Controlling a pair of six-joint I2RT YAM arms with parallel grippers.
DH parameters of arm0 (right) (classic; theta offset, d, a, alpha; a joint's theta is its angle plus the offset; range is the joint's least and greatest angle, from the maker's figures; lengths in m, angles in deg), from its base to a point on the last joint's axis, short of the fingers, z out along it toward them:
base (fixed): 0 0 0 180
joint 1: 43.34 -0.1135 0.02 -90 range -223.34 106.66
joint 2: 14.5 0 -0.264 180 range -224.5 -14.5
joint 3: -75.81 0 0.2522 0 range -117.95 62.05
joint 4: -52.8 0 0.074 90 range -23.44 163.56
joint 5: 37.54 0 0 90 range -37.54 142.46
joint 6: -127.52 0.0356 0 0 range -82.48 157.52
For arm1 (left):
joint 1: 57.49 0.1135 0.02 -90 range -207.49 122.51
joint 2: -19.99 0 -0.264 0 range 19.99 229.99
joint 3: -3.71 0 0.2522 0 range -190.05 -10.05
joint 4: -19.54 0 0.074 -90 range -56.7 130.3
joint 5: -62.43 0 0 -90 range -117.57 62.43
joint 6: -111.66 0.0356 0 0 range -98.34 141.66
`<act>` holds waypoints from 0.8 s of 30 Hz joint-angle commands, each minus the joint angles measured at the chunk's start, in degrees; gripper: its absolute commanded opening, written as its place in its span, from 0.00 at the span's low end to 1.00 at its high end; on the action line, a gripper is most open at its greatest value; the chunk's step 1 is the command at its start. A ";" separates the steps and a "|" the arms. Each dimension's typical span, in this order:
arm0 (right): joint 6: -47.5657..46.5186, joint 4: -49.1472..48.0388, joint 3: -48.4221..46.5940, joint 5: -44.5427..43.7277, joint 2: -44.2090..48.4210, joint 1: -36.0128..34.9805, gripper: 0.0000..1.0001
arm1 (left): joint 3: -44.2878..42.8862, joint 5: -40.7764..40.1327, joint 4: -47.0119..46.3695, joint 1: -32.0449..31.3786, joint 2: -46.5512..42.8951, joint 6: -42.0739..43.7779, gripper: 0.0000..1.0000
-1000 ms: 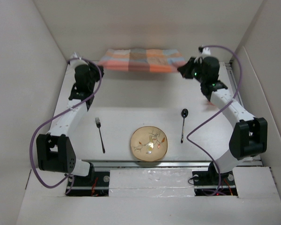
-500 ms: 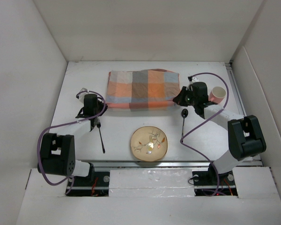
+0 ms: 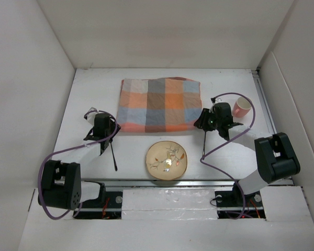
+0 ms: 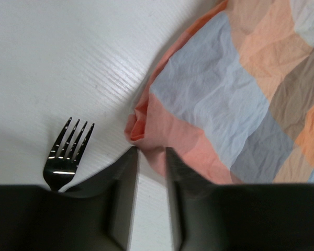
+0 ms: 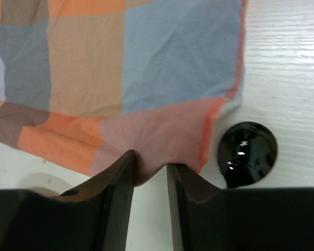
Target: Set the dinner table for one person
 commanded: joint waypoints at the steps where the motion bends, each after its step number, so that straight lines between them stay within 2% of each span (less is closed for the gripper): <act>1: -0.76 -0.03 -0.16 -1.46 5.13 0.35 0.43 | 1.10 -1.93 0.74 0.36 -5.97 -0.25 0.33; 2: -1.02 0.76 -0.16 -1.37 6.19 0.35 0.48 | 1.54 -1.84 1.09 0.36 -7.30 -0.33 0.40; 5: -1.46 4.36 -1.04 -1.90 10.93 0.35 0.52 | 2.33 -0.26 1.35 0.36 -14.24 -0.33 0.54; 8: -1.37 7.97 -1.57 -2.25 15.94 0.35 0.54 | 2.34 2.99 1.53 0.36 -20.75 0.63 0.55; 12: -0.67 9.82 2.90 -1.99 24.20 -0.18 0.57 | 0.14 8.17 4.07 0.36 -26.81 3.53 0.45; 13: -1.02 13.30 6.74 -0.77 31.79 -1.39 0.55 | -1.17 15.49 4.42 0.36 -29.96 5.88 0.16; 14: -1.02 13.34 6.78 -0.76 31.86 -1.41 0.55 | -1.18 15.57 4.43 0.36 -29.99 5.91 0.16; 15: -1.72 14.90 8.43 0.03 33.78 -1.41 0.29 | -3.18 17.65 4.95 0.36 -30.34 7.13 0.07; 16: -2.33 16.49 9.41 1.34 35.54 -1.93 0.16 | -4.59 22.55 6.00 0.36 -30.51 7.92 0.00; 17: -2.78 17.72 10.46 3.18 37.12 -2.54 0.06 | -6.17 24.95 6.79 0.36 -30.43 9.06 0.00; 18: -2.61 18.08 11.51 4.76 39.22 -3.25 0.00 | -9.41 27.67 7.15 0.36 -30.52 10.29 0.00; 19: -2.08 17.91 13.70 8.26 39.77 -4.30 0.00 | -11.01 32.05 7.50 0.36 -30.60 12.56 0.00; 21: 0.03 17.21 15.30 8.82 38.99 -8.34 0.00 | -15.91 34.80 10.38 0.36 -30.78 15.30 0.00; 22: 0.64 17.12 15.74 8.82 38.20 -9.48 0.11 | -17.34 35.16 11.36 0.36 -30.61 18.27 0.00; 23: 1.34 16.33 15.92 8.73 37.23 -10.45 0.29 | -18.74 35.51 12.07 0.36 -30.26 20.04 0.00; 24: 1.79 15.63 16.01 8.39 35.83 -12.03 0.56 | -21.02 35.69 14.25 -0.16 -30.08 21.28 0.00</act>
